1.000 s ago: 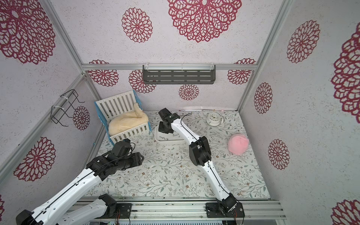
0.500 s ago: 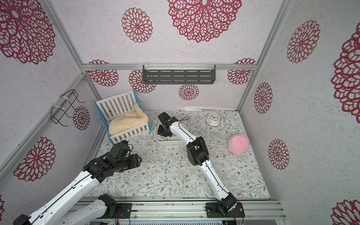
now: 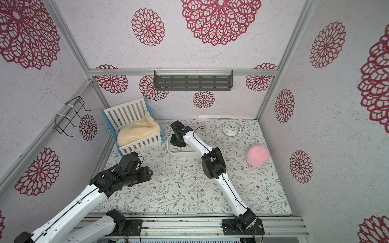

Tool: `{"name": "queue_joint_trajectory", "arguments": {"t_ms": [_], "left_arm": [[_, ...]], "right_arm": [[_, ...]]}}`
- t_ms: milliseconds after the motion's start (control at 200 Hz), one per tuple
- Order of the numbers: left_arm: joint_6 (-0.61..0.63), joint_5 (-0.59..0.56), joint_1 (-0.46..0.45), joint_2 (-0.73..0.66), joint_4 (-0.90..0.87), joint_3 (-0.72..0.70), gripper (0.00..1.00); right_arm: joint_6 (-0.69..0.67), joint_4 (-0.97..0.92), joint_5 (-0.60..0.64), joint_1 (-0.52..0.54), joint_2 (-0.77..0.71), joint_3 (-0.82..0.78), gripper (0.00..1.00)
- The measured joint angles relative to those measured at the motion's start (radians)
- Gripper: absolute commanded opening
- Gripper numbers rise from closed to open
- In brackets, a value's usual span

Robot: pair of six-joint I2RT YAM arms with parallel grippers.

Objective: Put the screws on the desktop into the storage box
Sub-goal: Place the screw in the storage box.

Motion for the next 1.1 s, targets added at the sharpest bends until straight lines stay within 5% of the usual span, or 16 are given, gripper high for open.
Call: {"name": "queue_joint_trajectory", "arguments": {"t_ms": [550,871,1101], "left_arm": [[0.0,0.006,0.0,0.128,-0.001,0.034,0.59],[0.003,0.024,-0.029,0.232,0.024,0.049,0.58],[0.011,0.028,-0.065,0.335,0.06,0.096,0.58]], "right_arm": [[-0.153,-0.097,0.217,0.081,-0.361,-0.033,0.29],[-0.156,0.064,0.296,0.093,-0.768,-0.764,0.29],[-0.111,0.156,0.319,0.06,-0.962,-1.059,0.29]]}}
